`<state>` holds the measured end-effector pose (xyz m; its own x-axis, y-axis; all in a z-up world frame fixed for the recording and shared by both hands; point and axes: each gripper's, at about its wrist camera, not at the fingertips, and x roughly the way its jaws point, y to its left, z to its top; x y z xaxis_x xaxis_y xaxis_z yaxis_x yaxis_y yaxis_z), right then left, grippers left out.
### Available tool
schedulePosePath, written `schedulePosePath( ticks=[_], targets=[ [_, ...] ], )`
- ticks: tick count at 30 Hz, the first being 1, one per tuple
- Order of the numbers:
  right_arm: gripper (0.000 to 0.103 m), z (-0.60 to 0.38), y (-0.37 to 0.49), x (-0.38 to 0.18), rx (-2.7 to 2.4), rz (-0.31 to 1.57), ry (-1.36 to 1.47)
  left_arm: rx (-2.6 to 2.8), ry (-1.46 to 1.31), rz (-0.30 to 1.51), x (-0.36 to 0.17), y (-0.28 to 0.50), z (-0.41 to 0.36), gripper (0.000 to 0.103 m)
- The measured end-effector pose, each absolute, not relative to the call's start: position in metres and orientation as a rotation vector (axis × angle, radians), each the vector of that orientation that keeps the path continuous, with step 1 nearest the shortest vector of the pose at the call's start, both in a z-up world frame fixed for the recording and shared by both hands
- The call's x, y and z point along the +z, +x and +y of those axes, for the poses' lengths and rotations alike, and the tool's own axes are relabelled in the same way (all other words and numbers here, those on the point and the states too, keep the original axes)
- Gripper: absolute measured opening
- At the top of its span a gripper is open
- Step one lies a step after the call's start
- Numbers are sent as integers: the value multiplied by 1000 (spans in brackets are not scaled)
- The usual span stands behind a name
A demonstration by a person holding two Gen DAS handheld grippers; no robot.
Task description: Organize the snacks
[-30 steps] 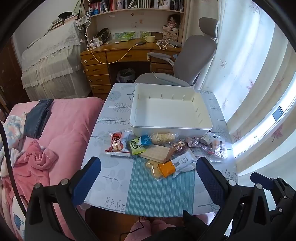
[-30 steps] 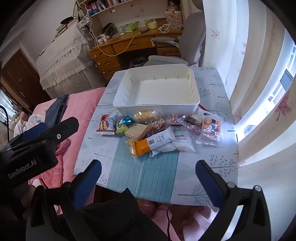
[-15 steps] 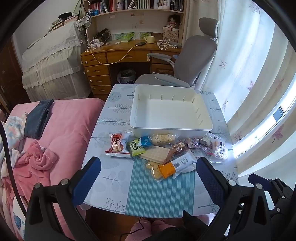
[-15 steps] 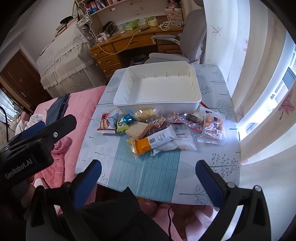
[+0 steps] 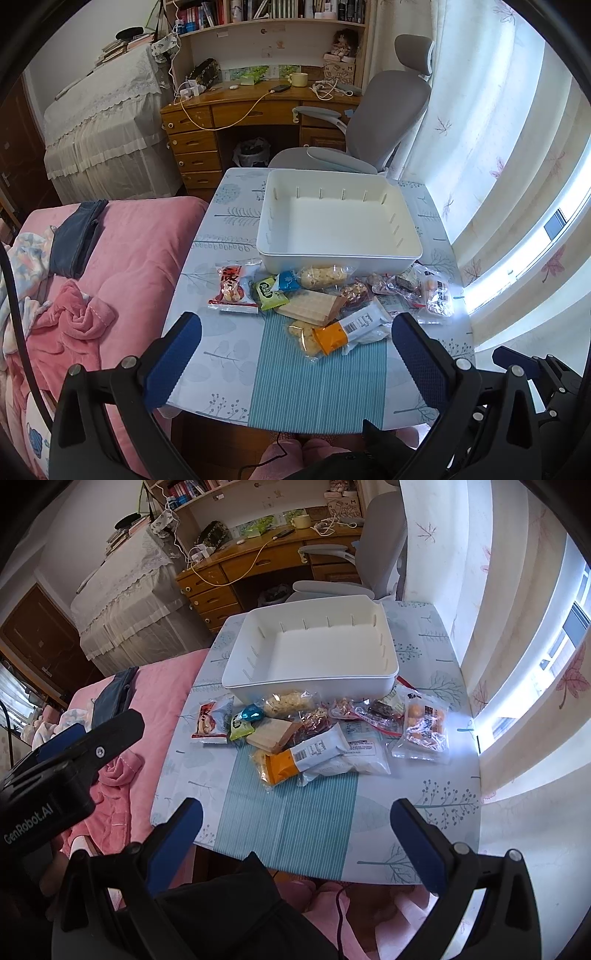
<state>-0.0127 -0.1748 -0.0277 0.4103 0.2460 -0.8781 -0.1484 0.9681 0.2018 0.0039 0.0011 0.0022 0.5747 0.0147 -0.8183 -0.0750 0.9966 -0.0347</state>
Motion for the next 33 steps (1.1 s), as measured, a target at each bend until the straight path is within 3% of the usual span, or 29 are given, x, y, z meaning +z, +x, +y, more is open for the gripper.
schedulePosePath(
  ticks=[15,33],
  targets=[
    [102,-184,-12,-37,253,1126,110,83,-39,966,14,-11,-18,102],
    [102,-201,-14,-57,242,1159,134,117,-112,1050,-13,-22,-9,102]
  ],
)
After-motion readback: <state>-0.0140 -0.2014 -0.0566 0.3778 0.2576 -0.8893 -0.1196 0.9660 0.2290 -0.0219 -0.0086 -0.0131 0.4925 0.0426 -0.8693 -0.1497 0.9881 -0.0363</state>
